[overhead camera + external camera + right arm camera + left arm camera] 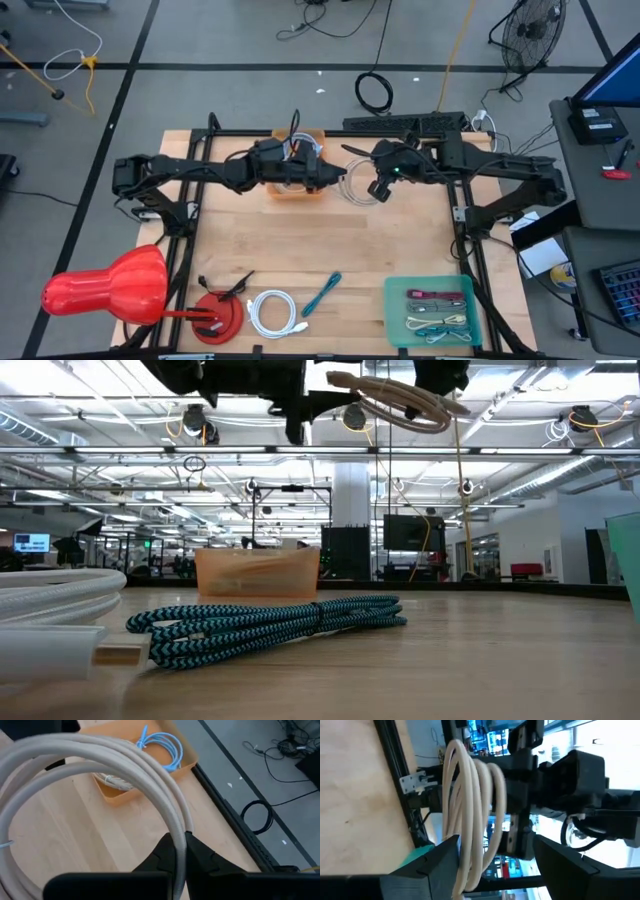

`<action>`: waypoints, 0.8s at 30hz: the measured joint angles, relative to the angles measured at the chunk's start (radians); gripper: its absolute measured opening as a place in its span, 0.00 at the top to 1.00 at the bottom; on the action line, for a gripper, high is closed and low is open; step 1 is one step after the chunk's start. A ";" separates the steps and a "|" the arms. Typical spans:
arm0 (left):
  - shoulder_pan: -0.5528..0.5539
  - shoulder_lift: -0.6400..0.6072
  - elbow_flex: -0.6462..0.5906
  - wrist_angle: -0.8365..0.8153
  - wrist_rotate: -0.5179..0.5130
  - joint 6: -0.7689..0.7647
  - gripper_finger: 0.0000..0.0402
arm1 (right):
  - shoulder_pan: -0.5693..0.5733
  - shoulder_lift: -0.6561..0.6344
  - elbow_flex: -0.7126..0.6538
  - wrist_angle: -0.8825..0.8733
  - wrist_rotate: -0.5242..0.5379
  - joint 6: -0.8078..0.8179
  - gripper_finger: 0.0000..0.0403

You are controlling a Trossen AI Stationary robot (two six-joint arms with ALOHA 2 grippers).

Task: Pick & Place USB Port
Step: Put the brown usb cable into the orange bin

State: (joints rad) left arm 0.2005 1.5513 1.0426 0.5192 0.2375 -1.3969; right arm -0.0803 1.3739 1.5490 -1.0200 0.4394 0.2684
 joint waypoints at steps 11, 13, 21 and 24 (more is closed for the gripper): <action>-0.014 0.000 0.204 -0.522 -0.039 0.197 0.37 | -0.044 0.046 0.000 -0.040 -0.054 0.006 0.98; -0.019 0.000 0.243 -0.579 -0.061 0.229 0.37 | -0.056 0.052 0.000 -0.044 -0.054 0.011 0.98; -0.022 0.028 0.304 -0.659 -0.092 0.293 0.45 | -0.084 0.052 -0.001 -0.035 -0.078 0.007 0.98; -0.026 0.040 0.304 -0.653 -0.071 0.306 0.49 | -0.084 0.052 -0.001 -0.035 -0.078 0.007 0.98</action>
State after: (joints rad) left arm 0.1745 1.5918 1.3471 -0.1337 0.1663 -1.0913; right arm -0.1646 1.4258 1.5478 -1.0555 0.3618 0.2756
